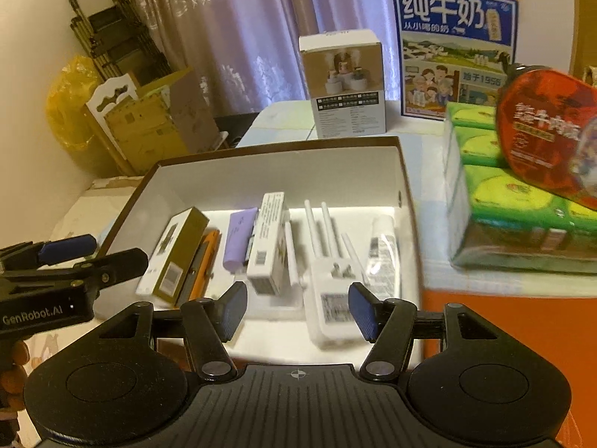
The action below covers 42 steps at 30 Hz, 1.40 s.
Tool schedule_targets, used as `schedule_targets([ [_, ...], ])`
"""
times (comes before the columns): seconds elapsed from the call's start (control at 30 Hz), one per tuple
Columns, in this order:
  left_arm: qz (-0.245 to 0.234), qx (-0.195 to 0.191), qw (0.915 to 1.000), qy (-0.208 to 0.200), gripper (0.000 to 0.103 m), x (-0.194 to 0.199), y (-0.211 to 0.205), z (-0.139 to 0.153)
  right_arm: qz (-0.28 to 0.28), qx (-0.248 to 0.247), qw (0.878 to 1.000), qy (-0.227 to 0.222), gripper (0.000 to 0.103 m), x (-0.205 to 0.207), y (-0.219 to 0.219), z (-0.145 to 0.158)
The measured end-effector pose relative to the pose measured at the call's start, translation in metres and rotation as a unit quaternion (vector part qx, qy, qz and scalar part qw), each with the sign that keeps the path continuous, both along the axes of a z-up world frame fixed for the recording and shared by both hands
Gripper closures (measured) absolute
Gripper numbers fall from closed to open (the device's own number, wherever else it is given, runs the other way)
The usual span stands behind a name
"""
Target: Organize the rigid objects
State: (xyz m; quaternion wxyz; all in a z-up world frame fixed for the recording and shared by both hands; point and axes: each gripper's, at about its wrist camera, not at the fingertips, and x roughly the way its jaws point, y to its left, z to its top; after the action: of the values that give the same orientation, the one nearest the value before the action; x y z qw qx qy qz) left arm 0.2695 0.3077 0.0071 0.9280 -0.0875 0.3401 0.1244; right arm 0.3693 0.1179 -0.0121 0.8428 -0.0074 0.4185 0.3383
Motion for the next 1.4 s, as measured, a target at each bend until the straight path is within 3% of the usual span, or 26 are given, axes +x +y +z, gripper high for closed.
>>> schedule_targets([
  [0.2, 0.005, 0.002, 1.0000, 0.006, 0.024, -0.025, -0.036, 0.009, -0.004, -0.002, 1.000, -0.023, 0.046, -0.033, -0.037, 0.009],
  [0.67, -0.006, -0.014, 0.9996, 0.023, 0.025, -0.087, -0.119, 0.011, -0.018, 0.011, 1.000, -0.009, 0.046, -0.100, -0.131, 0.013],
  [1.4, -0.081, -0.030, 0.9951, 0.048, 0.025, -0.156, -0.236, 0.000, -0.078, 0.008, 0.997, 0.028, 0.046, -0.195, -0.259, 0.004],
])
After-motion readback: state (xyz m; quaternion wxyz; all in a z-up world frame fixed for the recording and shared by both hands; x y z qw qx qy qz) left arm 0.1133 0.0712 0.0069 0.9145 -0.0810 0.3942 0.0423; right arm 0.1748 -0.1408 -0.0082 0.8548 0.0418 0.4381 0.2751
